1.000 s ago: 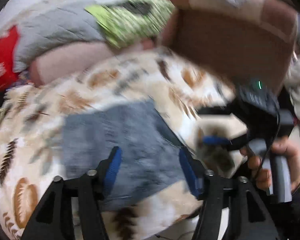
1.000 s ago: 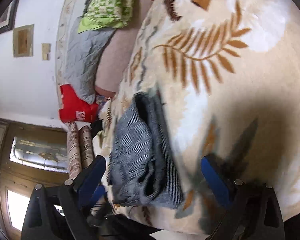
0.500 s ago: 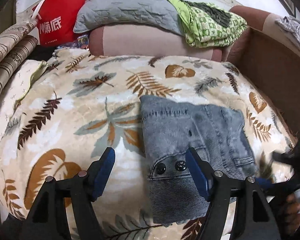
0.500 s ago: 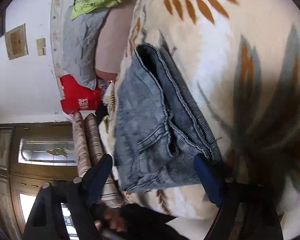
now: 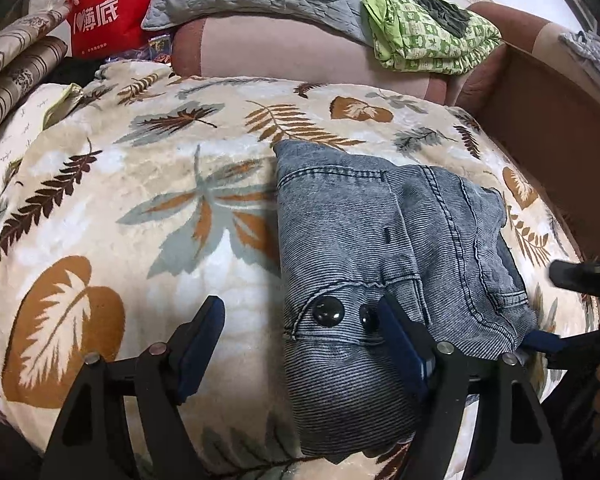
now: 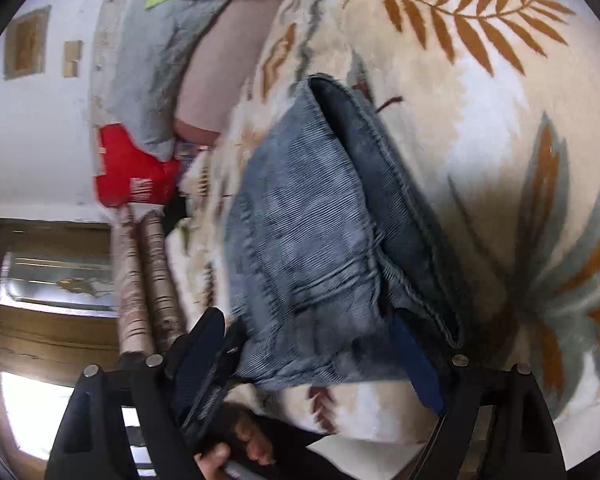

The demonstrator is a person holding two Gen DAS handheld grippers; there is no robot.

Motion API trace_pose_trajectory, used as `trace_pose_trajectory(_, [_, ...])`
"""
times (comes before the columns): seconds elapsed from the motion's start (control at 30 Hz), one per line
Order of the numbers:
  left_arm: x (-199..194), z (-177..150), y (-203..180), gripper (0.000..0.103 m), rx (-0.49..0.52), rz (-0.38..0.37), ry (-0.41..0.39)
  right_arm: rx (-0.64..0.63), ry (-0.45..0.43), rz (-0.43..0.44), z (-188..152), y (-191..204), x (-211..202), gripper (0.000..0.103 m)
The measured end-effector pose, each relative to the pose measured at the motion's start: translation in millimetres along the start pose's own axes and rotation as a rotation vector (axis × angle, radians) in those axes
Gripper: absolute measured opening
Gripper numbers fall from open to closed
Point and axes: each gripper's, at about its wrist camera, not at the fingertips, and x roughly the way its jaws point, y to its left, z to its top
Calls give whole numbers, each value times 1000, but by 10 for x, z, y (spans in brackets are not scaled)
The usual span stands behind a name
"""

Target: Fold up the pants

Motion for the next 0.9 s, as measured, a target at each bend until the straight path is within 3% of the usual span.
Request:
trace_pose_trajectory(0.03, [7,3,2,80,0,1,1,23,7,-5,39,-15,63,79])
trace_pose_trajectory(0.07, [6,4,-1,80,2,3,-1,45,6,-15,58,-43,100,65])
trace_pose_trajectory(0.1, [4,2,-1,80,5,5,-4,38,5,-40,66,-21,115,41])
trace_pose_trajectory(0.17, [11,2,2,80,2,3,-2,-11,15,-94,59,56,145,7])
trace_pose_trajectory(0.23, [11,-3,7,80,1,1,-4,-51,14,-127,33,118,135,7])
trace_pose_trajectory(0.4, [6,-8,16,82,-4,-7,-2,-300,-84,-204,-175,784,-110,6])
trace_pose_trajectory(0.47, [6,-10,17,83,-2,-2,-1,-347,-97,-249,-261,835,-132,6])
trace_pose_trajectory(0.6, [-23,-6,0,83,12,-7,13,-268,-37,-306,-256,346,75,6])
trace_pose_trajectory(0.67, [-111,32,-27,83,20,0,8,-227,-28,-278,-261,176,141,6])
trace_pose_trajectory(0.83, [-382,135,-104,83,27,30,-92,-246,-26,-276,-236,212,94,6])
trace_pose_trajectory(0.9, [-168,61,-211,83,105,92,-13,-229,-26,-259,-228,173,114,6])
